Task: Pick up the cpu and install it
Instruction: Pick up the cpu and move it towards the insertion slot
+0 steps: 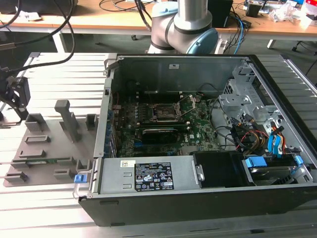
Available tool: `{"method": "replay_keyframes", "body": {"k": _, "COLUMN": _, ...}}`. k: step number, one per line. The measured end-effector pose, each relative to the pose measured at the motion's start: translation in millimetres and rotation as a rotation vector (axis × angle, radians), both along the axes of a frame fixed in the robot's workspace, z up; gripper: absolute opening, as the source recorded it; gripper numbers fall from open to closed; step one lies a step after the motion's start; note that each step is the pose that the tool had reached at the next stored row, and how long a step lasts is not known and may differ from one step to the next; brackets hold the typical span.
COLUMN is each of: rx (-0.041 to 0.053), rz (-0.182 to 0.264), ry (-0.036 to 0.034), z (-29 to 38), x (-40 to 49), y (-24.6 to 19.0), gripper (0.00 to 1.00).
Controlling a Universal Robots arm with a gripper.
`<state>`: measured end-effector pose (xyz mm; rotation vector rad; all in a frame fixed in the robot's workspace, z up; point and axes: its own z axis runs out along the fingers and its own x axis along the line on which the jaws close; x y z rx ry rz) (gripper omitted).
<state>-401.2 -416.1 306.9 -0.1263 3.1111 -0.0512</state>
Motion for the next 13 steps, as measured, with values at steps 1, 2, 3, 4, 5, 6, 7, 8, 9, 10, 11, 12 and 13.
{"method": "replay_keyframes", "body": {"k": 1, "rx": 0.0001, "rz": 0.0, "ry": -0.0001, "z": 2.5, "x": 0.0, "y": 0.0, "gripper": 0.55}}
{"method": "replay_keyframes", "body": {"k": 2, "rx": 0.0001, "rz": 0.0, "ry": 0.0001, "z": 6.6, "x": 0.1, "y": 0.1, "gripper": 0.55}}
{"method": "replay_keyframes", "body": {"k": 3, "rx": 0.0, "rz": 0.0, "ry": 0.0, "z": 9.1, "x": 0.1, "y": 0.1, "gripper": 0.55}}
{"method": "replay_keyframes", "body": {"k": 4, "rx": 0.0, "rz": 0.0, "ry": 0.0, "z": 12.3, "x": 0.1, "y": 0.1, "gripper": 0.55}}
{"method": "replay_keyframes", "body": {"k": 5, "rx": 0.0, "rz": 0.0, "ry": 0.0, "z": 15.2, "x": 0.1, "y": 0.2, "gripper": 0.55}}
{"method": "replay_keyframes", "body": {"k": 6, "rx": 0.0001, "rz": 0.0, "ry": 0.0, "z": 17.8, "x": 0.2, "y": 0.3, "gripper": 0.55}}
{"method": "replay_keyframes", "body": {"k": 7, "rx": 0.0, "rz": 0.0, "ry": 0.0, "z": 19.8, "x": 0.2, "y": 0.3, "gripper": 0.55}}
{"method": "replay_keyframes", "body": {"k": 8, "rx": 0.0, "rz": 0.0, "ry": 0.0, "z": 23.1, "x": 0.2, "y": 0.3, "gripper": 0.55}}
{"method": "replay_keyframes", "body": {"k": 9, "rx": 0.0001, "rz": 0.0, "ry": 0.0, "z": 25.4, "x": 0.2, "y": 0.3, "gripper": 0.55}}
{"method": "replay_keyframes", "body": {"k": 10, "rx": 0.0, "rz": 0.0, "ry": 0.0, "z": 28.6, "x": 0.2, "y": 0.4, "gripper": 0.55}}
{"method": "replay_keyframes", "body": {"k": 11, "rx": 0.0, "rz": 0.0, "ry": 0.0, "z": 31.0, "x": 0.2, "y": 0.4, "gripper": 0.55}}
{"method": "replay_keyframes", "body": {"k": 12, "rx": 0.0, "rz": 0.0, "ry": 0.0, "z": 34.3, "x": 0.3, "y": 0.4, "gripper": 0.55}}
{"method": "replay_keyframes", "body": {"k": 13, "rx": 0.0, "rz": 0.0, "ry": 0.0, "z": 37.8, "x": 0.3, "y": 0.4, "gripper": 0.55}}
